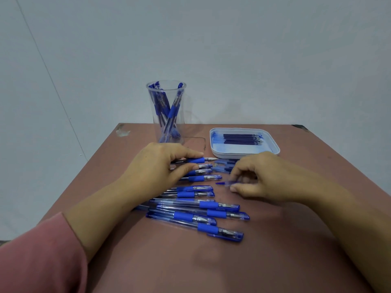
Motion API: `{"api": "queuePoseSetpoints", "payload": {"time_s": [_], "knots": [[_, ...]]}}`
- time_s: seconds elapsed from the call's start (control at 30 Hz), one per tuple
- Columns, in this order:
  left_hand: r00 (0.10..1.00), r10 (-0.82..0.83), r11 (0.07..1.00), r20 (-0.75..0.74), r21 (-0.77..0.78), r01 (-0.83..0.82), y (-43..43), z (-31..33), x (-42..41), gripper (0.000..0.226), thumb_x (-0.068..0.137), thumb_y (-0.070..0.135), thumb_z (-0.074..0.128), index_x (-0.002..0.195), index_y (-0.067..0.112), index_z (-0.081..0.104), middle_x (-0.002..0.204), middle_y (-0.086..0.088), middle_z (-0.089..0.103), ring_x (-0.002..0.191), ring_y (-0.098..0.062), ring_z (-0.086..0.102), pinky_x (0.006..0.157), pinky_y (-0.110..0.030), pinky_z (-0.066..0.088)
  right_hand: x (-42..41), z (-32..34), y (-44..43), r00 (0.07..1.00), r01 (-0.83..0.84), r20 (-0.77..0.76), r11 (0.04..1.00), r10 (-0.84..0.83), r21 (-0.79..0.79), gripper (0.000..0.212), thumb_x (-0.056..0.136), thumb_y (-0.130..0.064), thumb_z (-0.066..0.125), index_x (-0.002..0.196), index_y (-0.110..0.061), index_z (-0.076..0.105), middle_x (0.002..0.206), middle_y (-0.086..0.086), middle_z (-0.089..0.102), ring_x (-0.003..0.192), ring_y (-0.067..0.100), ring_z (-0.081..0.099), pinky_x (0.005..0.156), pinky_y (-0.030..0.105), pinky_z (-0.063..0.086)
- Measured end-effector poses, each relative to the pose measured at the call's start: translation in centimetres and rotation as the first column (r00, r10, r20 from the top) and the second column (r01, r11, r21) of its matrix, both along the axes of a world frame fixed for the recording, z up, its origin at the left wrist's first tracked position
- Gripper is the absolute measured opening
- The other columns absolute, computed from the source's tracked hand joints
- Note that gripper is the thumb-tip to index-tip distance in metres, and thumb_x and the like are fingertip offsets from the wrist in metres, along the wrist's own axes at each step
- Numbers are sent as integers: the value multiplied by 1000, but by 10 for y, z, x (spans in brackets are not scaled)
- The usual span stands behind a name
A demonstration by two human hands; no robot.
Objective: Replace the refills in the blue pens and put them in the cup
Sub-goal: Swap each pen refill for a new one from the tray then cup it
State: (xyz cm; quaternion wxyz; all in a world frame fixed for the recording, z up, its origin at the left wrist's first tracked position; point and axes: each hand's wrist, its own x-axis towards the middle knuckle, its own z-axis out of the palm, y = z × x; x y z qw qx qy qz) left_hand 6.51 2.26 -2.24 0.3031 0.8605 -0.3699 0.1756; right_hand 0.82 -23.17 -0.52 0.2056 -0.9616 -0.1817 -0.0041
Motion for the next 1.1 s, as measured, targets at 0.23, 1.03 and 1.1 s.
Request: {"api": "queuePoseSetpoints", "payload": {"time_s": [0.23,1.03,1.1], "knots": [[1000,-22,1000,1,-15,22,-1,-2,0,29,84,34,73,113,35,71,100,21,71,92,7,64,81,-24,55,7,0,0,939,7,336,980,-74,198,16,82,-20,73,85,-32,62,75,-8,66,73,10,58,62,21,47],[993,-95,993,72,-69,100,-8,-3,-8,25,85,27,73,110,23,74,90,13,73,81,1,67,72,-21,54,11,-22,25,843,-151,538,966,15,210,15,86,-19,70,98,-12,72,86,-4,70,81,5,60,73,12,46],[996,-78,994,31,-73,80,-8,-1,-9,26,85,28,72,112,26,73,93,14,73,84,3,66,75,-20,53,13,-20,26,859,-140,512,963,3,230,13,87,-20,69,99,-15,71,87,-7,68,82,4,61,73,14,47]]}}
